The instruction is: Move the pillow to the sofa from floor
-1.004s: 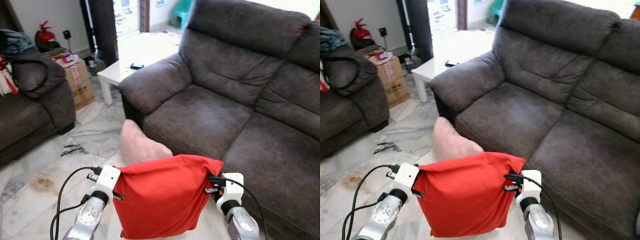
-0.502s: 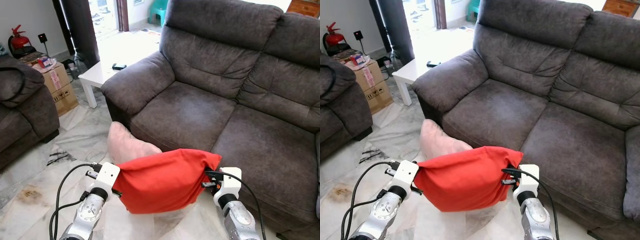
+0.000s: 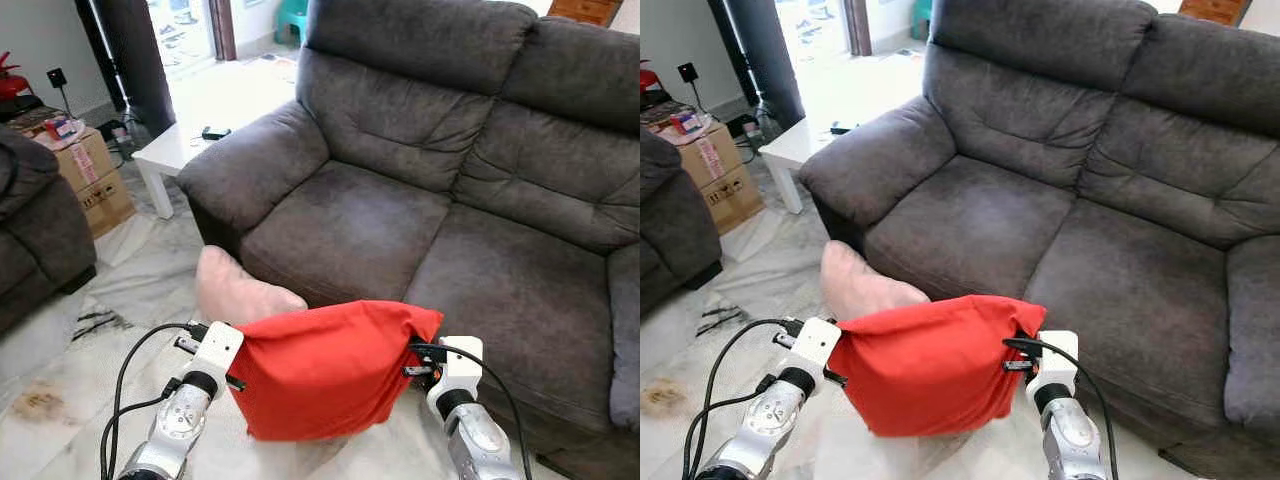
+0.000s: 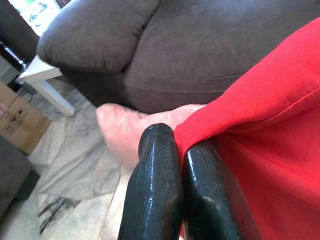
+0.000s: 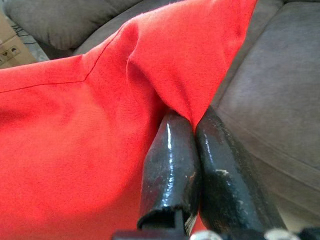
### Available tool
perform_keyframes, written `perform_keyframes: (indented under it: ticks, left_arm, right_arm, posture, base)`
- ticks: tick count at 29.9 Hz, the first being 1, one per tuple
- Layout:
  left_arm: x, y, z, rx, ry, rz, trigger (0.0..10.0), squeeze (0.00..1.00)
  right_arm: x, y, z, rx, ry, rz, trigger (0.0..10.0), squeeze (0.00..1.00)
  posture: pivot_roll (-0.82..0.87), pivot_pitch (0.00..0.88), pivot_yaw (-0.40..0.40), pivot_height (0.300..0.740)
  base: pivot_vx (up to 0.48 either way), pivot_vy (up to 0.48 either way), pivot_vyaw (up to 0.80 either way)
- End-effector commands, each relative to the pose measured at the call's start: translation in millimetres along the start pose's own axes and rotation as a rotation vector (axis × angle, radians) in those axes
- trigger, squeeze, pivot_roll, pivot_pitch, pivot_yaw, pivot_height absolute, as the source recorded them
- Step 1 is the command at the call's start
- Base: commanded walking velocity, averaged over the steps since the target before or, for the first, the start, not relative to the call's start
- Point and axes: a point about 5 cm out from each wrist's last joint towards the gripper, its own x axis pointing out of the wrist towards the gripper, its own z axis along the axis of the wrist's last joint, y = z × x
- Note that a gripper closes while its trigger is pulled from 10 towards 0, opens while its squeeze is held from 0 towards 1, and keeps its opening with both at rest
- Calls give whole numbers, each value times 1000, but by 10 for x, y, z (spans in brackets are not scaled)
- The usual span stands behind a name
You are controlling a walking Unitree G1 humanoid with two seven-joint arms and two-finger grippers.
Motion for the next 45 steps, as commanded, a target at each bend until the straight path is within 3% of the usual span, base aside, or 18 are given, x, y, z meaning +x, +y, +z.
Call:
perform_keyframes:
  ticks: [1,14,45]
  left_arm:
    - [49,50,110,8,-50,28,10000,0]
    - [74,9,152,35,-69,-6,10000,0]
    - [78,2,161,15,-75,16,10000,0]
  right_arm:
    - [40,-27,117,-17,-61,-2,10000,0]
    - [34,-32,105,-19,-59,-7,10000,0]
    - [51,-56,163,-31,-83,-6,10000,0]
  posture:
    - [37,0,-34,740]
    - [33,0,-29,740]
    - [38,0,-46,740]
  base:
    - [0,0,-800]
    - [0,-136,-800]
    - [0,-93,-26]
